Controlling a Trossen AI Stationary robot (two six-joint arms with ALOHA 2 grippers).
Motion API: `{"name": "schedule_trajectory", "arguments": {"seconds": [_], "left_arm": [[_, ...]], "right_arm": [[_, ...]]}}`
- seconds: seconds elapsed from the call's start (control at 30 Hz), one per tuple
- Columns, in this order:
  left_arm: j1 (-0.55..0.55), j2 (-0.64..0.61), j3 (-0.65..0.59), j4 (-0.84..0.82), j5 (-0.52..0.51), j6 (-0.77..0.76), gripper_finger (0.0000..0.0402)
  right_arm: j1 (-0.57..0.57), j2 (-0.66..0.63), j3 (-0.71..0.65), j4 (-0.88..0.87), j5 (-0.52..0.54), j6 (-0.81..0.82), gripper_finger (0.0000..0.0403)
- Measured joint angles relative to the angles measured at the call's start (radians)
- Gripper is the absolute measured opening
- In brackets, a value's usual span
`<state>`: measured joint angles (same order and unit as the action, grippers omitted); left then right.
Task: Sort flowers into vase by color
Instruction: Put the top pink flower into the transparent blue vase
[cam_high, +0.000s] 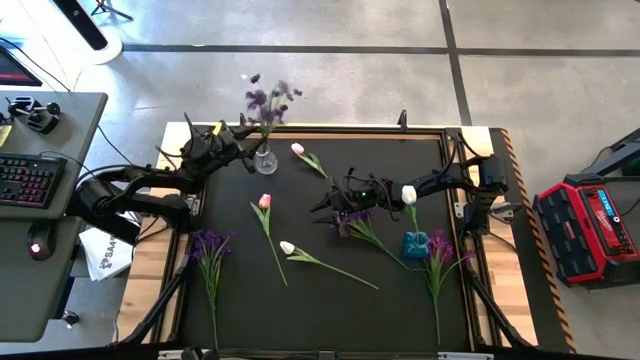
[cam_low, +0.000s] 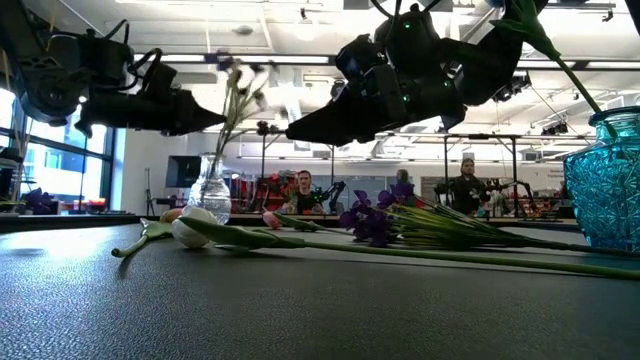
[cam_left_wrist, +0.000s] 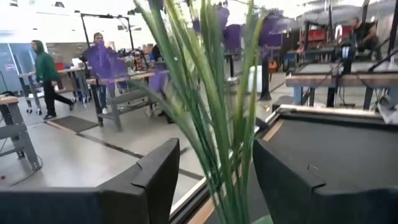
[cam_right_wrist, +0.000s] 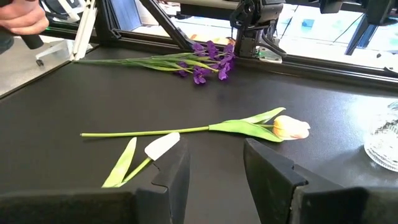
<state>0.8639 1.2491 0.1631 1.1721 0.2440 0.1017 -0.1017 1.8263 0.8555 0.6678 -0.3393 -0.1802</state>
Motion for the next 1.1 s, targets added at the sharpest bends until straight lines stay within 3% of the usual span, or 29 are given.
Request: {"name": "schedule_trajectory", "arguments": {"seconds": [0.3, 0.63, 0.87, 1.1], "left_arm": [[0.0, -0.031, 0.0, -0.049, -0.001, 0.057, 0.0234], [-0.01, -0.291, 0.0, -0.439, -0.146, 0.138, 0.0239], [-0.115, -0.476, 0.077, -0.811, -0.402, 0.171, 0.0239], [-0.271, -0.532, 0.215, -1.18, -0.648, 0.068, 0.0239]], "right_arm": [[0.0, 0.0, 0.0, -0.003, 0.0, 0.0, 0.0134], [0.0, 0.0, 0.0, -0.008, 0.0, -0.001, 0.0134], [-0.005, 0.0, 0.0, -0.008, 0.0, -0.002, 0.0134], [-0.008, 0.0, 0.0, -0.018, 0.0, -0.008, 0.0134]]}}
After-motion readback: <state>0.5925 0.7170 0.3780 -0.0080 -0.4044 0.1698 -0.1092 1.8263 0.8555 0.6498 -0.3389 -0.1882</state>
